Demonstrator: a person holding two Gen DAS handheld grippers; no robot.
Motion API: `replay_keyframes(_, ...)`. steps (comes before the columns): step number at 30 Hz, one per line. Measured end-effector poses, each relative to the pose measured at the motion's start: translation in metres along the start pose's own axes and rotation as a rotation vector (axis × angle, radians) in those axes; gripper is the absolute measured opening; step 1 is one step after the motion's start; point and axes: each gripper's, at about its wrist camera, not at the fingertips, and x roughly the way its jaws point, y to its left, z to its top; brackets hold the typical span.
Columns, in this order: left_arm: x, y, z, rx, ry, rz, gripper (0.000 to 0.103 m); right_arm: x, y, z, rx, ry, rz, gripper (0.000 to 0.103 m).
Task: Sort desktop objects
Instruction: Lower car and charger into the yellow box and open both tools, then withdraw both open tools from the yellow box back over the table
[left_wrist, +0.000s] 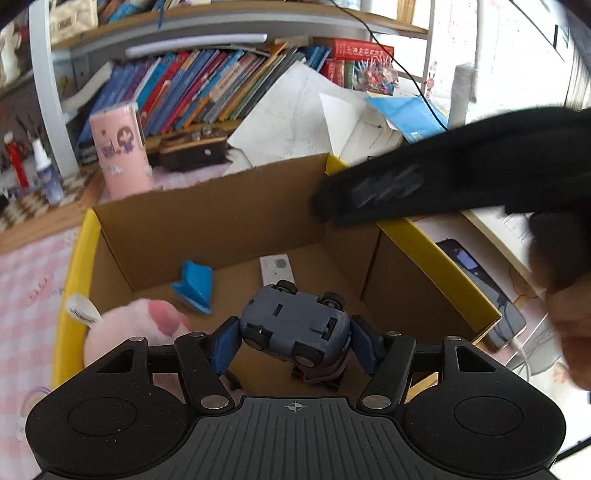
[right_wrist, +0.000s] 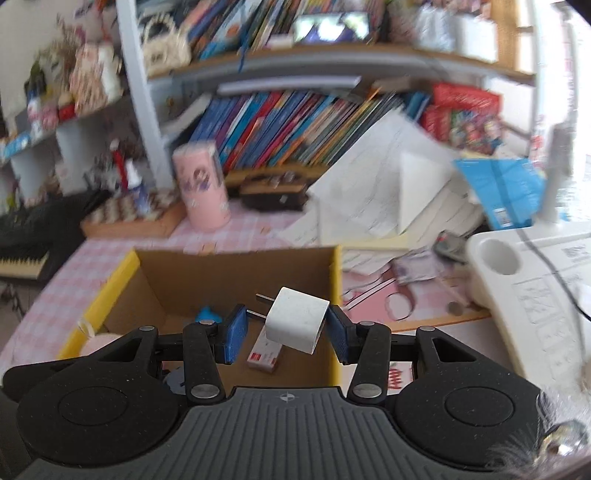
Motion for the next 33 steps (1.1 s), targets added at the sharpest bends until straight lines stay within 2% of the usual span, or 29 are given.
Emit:
replay_keyframes(4, -0.002, 0.001, 0.000, -0.010, 0.000, 0.005, 0.064, 0.028, 0.011, 0.003, -0.053, 0.110, 0.047, 0.044)
replay_keyframes(7, -0.015, -0.001, -0.005, 0.005, -0.061, 0.007, 0.067, 0.042, 0.020, 0.003, -0.098, 0.157, 0.063, 0.044)
replay_keyframes(12, -0.043, -0.003, -0.015, 0.032, -0.133, 0.122, 0.068, 0.051, 0.027, 0.001, -0.108, 0.193, 0.084, 0.044)
replay_keyframes(17, -0.084, 0.016, -0.038, -0.063, -0.185, 0.146, 0.069, 0.055, 0.034, 0.002, -0.143, 0.198, 0.076, 0.044)
replay_keyframes(21, -0.115, 0.034, -0.056, -0.165, -0.236, 0.201, 0.074, 0.064, 0.038, 0.005, -0.184, 0.204, 0.052, 0.044)
replay_keyframes(24, -0.133, 0.046, -0.067, -0.228, -0.270, 0.241, 0.076, 0.067, 0.043, 0.004, -0.215, 0.196, 0.048, 0.045)
replay_keyframes(26, -0.143, 0.050, -0.075, -0.258, -0.291, 0.275, 0.081, 0.059, 0.044, 0.004, -0.210, 0.152, 0.051, 0.048)
replay_keyframes(27, -0.148, 0.052, -0.080, -0.274, -0.305, 0.288, 0.085, 0.054, 0.044, 0.004, -0.195, 0.131, 0.061, 0.053)
replay_keyframes(29, -0.153, 0.058, -0.088, -0.304, -0.319, 0.316, 0.085, 0.041, 0.044, 0.005, -0.176, 0.085, 0.077, 0.065)
replay_keyframes(33, -0.157, 0.068, -0.093, -0.329, -0.310, 0.354, 0.088, 0.009, 0.050, 0.000, -0.163, -0.017, 0.061, 0.066)
